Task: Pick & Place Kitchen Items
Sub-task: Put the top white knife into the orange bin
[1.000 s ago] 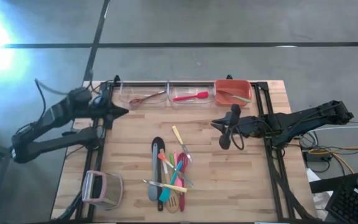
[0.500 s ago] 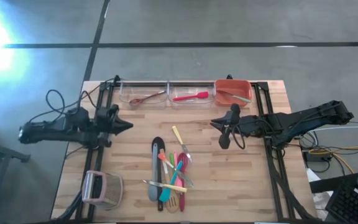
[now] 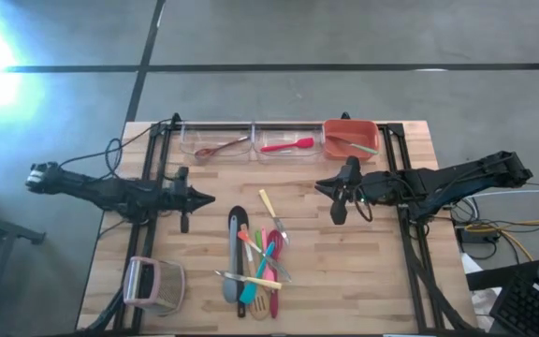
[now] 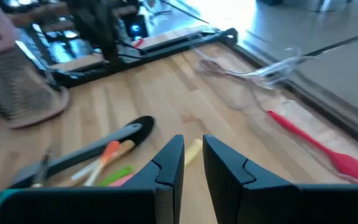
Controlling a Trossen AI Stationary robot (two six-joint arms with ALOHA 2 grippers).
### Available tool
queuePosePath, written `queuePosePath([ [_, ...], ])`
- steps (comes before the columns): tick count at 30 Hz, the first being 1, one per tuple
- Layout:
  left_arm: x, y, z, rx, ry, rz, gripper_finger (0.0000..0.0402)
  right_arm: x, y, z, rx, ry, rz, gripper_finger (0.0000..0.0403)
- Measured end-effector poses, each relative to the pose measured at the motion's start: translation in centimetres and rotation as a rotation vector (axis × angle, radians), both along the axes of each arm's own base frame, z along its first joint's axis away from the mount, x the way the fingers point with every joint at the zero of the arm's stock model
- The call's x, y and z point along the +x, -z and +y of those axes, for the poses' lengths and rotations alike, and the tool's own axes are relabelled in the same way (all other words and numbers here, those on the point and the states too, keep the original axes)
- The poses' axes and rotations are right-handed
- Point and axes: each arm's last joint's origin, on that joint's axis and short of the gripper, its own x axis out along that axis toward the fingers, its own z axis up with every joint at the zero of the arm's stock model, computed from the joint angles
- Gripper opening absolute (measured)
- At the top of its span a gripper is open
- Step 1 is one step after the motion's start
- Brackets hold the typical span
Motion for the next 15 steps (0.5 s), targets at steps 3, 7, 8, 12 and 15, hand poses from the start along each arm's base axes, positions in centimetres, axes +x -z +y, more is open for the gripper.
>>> queuePosePath([
  [3,0.3,0.4,-0.3,0.008,0.005,0.029,0.0001,0.1,-0.5,0.1,0.013,-0.023,-0.012,0.0052],
  [7,0.7,0.3,-0.8,-0.005,0.026,0.012,0.0001,0.1,-0.9,0.1,0.015,-0.023,-0.026,0.0052],
  [8,0.8,0.4,-1.0,-0.004,0.035,0.019,0.0001,0.1,-0.9,0.1,0.016,-0.023,-0.028,0.0052],
  [12,1.1,0.7,-1.7,0.007,0.059,0.029,0.0001,0.1,-1.2,0.1,0.019,-0.026,-0.04,0.0052],
  [15,1.3,1.0,-2.3,0.036,0.04,0.043,0.0001,0.3,-1.5,0.2,0.038,-0.064,-0.071,0.0052],
])
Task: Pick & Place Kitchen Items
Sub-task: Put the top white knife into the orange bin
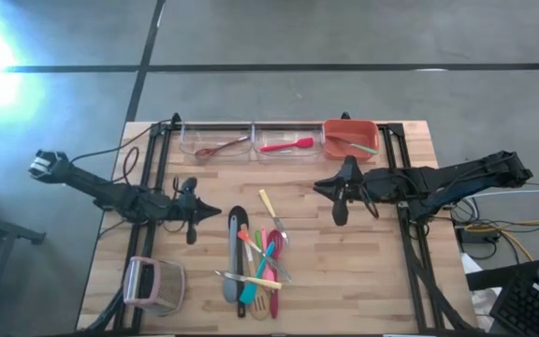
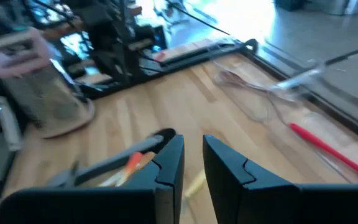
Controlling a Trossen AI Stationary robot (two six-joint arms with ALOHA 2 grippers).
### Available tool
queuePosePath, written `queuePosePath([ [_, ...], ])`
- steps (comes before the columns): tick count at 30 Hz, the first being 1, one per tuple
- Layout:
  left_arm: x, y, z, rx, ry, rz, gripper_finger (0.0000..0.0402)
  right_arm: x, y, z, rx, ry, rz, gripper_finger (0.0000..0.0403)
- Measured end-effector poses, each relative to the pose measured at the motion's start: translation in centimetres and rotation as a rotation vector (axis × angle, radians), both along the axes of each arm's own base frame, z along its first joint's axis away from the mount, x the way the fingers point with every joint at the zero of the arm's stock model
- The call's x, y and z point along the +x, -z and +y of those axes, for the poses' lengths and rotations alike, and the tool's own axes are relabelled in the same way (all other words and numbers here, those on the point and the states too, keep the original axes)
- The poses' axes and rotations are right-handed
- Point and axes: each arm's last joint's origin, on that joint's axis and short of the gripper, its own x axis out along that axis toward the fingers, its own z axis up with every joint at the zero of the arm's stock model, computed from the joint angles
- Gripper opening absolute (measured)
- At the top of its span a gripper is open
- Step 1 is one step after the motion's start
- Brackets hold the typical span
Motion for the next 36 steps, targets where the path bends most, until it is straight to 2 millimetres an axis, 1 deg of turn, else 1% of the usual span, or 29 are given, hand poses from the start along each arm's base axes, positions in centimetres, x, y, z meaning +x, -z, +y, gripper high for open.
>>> queuePosePath([
  [4,0.1,0.4,-0.7,0.052,-0.053,0.014,0.0001,0.6,-0.2,0.3,0.021,-0.05,-0.038,0.0052],
  [6,0.1,0.6,-0.9,0.068,-0.061,0.023,0.0003,1.2,0.2,0.4,0.023,-0.08,-0.034,0.0052],
  [9,0.2,0.7,-1.0,0.07,-0.062,0.026,0.0009,2.6,0.8,0.9,0.034,-0.129,-0.028,0.0052],
  [14,0.1,0.5,-1.0,0.062,-0.052,0.017,0.0012,6.0,1.2,2.3,0.057,-0.184,0.026,0.0052],
  [20,0.0,0.4,-1.0,0.058,-0.042,0.011,0.0009,9.9,1.1,4.9,0.027,-0.209,0.205,0.0052],
  [23,0.0,0.4,-1.0,0.051,-0.022,0.015,0.0012,11.5,1.2,5.7,0.002,-0.171,0.315,0.0052],
  [26,0.0,0.4,-1.0,0.049,-0.016,0.016,0.0013,13.2,1.7,6.2,0.017,-0.15,0.401,0.0054],
  [30,0.0,0.5,-1.2,0.033,0.024,0.023,0.0014,15.1,2.8,6.7,0.031,-0.127,0.471,0.0079],
  [36,0.0,0.4,-1.2,0.058,0.05,0.026,0.0012,17.2,4.6,7.3,0.104,-0.079,0.509,0.0148],
])
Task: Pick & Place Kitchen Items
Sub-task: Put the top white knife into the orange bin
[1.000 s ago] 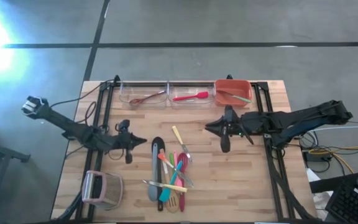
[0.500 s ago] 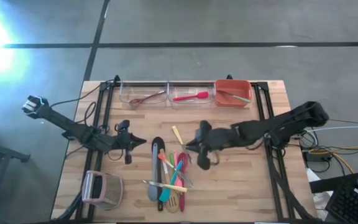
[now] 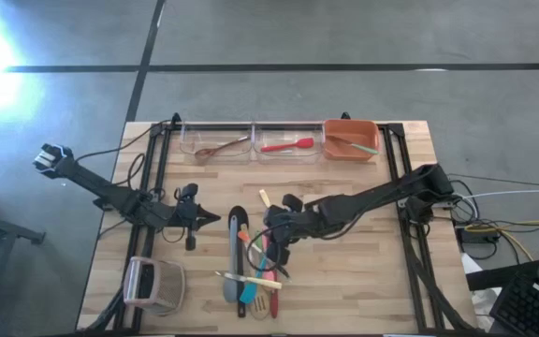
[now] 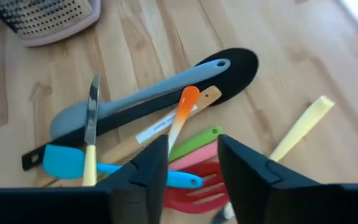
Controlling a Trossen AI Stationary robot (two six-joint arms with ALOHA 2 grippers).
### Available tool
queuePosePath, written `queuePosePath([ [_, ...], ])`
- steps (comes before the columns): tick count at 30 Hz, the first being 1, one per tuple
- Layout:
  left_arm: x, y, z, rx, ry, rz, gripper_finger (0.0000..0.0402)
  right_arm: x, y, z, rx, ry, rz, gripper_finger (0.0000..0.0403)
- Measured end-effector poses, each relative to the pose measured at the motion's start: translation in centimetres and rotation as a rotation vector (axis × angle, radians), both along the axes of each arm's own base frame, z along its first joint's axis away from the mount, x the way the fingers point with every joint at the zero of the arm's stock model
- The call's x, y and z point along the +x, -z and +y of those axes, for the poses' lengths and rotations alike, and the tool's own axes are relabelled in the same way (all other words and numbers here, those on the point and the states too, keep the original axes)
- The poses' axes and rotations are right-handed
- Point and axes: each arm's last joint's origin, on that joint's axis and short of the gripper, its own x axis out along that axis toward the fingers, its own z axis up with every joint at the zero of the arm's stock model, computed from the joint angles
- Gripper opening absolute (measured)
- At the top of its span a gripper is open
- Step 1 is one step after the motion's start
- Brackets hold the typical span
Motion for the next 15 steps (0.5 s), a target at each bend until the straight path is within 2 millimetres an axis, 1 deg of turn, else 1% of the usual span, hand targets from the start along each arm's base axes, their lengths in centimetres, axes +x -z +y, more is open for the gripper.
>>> queuePosePath([
  [5,-0.1,-0.3,0.0,0.042,0.016,-0.01,0.0012,0.7,1.2,0.3,0.008,0.03,0.024,0.0204],
  [7,-0.1,-0.6,0.0,0.036,0.016,-0.024,0.0012,1.1,1.7,0.0,0.0,0.066,0.022,0.0221],
  [9,-0.1,-0.8,0.0,0.033,0.016,-0.03,0.0012,1.5,2.4,-0.8,-0.012,0.143,0.03,0.0234],
  [15,-0.1,-0.8,0.0,0.029,0.016,-0.027,0.0012,3.0,4.6,-4.8,0.037,0.299,0.066,0.0257],
])
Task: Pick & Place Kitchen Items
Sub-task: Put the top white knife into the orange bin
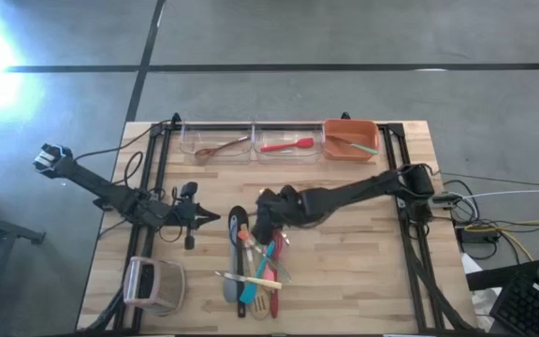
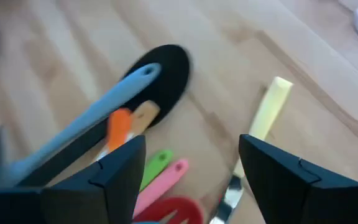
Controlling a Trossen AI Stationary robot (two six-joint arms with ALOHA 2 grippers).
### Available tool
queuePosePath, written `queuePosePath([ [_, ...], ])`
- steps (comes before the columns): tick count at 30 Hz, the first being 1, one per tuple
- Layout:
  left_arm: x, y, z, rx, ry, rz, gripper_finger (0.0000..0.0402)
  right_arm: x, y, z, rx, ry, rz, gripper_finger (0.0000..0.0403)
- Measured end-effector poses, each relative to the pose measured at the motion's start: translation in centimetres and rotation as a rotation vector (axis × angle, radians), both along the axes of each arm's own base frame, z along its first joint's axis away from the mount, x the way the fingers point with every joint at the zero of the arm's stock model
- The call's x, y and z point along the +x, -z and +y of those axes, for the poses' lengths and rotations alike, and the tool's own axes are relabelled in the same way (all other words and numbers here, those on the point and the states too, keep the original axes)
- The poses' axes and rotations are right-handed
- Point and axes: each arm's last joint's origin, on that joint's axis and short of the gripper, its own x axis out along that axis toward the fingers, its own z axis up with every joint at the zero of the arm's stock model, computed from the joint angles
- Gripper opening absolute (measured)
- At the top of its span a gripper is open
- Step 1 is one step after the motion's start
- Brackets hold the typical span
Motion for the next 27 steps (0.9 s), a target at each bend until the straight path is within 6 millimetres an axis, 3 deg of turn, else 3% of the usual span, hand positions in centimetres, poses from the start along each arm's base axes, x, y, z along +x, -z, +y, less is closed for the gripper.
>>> queuePosePath([
  [12,0.0,0.1,0.0,-0.012,0.0,0.007,0.0012,0.7,0.9,-5.6,0.037,0.186,-0.007,0.0282],
  [19,0.0,0.1,0.0,-0.017,-0.002,0.007,0.0012,1.4,3.6,-6.7,0.028,0.211,0.052,0.0295],
  [27,0.0,0.1,0.0,-0.016,-0.002,0.008,0.0012,2.1,6.8,-7.6,0.036,0.245,0.097,0.0276],
])
